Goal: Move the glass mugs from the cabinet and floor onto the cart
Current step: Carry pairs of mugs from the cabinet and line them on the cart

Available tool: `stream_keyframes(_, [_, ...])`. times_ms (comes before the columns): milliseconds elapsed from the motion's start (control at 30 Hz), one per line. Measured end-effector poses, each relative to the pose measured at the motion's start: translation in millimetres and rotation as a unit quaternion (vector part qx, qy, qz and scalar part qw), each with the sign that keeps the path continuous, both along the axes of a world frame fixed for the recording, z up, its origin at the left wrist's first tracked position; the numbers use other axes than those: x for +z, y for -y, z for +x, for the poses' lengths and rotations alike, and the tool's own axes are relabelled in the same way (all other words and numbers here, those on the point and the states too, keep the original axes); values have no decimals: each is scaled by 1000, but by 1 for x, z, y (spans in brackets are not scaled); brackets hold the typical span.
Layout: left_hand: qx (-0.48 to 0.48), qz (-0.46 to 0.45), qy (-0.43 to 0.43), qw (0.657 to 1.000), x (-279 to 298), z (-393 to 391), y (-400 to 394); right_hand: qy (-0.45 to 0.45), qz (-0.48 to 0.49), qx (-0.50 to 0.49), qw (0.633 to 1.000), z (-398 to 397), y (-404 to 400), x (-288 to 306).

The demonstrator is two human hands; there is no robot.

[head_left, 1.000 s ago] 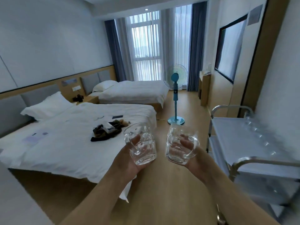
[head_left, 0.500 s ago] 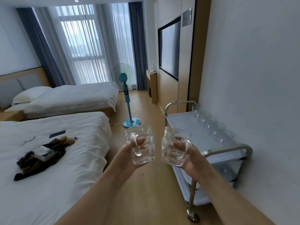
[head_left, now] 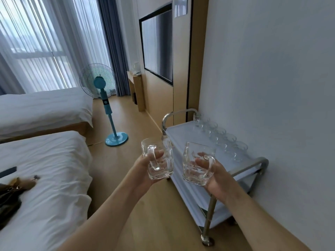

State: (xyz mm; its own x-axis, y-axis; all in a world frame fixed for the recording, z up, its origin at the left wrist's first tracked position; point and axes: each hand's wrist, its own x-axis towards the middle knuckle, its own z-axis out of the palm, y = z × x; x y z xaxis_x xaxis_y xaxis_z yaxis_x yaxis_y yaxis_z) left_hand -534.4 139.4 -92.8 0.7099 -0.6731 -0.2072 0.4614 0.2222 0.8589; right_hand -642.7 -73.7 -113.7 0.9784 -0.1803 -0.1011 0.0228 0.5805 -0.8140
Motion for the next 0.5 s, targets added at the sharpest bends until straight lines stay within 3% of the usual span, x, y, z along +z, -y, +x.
stream_keyframes(500, [9, 31, -13, 999, -7, 139, 61, -4, -1, 18, 1000, 150, 58, -19])
